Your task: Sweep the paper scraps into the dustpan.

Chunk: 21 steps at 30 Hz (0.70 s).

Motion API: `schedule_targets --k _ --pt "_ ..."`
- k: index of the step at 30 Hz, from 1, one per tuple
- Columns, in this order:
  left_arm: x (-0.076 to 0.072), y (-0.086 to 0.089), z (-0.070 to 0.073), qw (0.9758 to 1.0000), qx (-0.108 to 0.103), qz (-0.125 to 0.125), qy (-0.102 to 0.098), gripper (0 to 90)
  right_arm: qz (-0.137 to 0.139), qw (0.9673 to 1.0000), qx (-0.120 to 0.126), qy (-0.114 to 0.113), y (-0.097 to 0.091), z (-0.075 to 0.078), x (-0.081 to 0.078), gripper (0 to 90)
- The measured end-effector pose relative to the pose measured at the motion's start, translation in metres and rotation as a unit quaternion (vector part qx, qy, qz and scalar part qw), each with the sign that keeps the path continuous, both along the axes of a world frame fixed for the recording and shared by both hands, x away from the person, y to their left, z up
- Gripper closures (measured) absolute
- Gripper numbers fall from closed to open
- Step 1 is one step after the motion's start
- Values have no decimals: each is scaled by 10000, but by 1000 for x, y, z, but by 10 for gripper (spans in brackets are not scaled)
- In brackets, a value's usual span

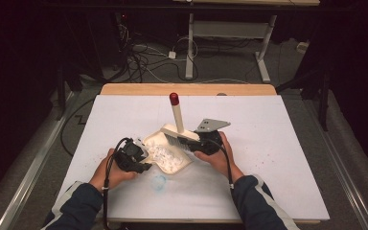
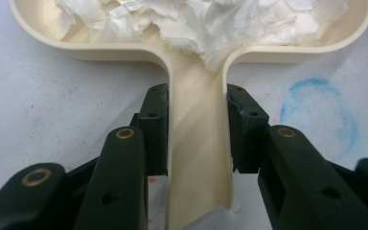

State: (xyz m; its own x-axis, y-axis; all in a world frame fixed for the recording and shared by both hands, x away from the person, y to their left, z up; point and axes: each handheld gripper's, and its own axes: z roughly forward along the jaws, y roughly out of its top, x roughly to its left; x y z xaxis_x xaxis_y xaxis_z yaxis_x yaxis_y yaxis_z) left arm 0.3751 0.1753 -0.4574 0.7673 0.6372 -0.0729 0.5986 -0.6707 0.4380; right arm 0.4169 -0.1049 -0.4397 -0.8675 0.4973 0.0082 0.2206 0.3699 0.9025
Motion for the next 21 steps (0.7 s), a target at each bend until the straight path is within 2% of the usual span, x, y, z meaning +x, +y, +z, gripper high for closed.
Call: schedule_targets --k 5,7,11,16,21 --pt "0 -1 0 10000 24 0 8 638 20 9998 153 -110 -15 12 -14 671" --pt "0 -1 0 10000 34 -3 -3 638 2 9998 166 -65 -18 14 -18 672" --pt "0 -1 -1 10000 37 0 -10 637 -4 10000 96 5 -23 13 -24 672" --pt "-2 1 1 10000 11 16 -29 637 -114 9997 -215 -2 -27 9 -30 671" --pt "-2 2 1 10000 -3 22 -36 637 -275 9995 -166 -60 -43 18 -39 670"
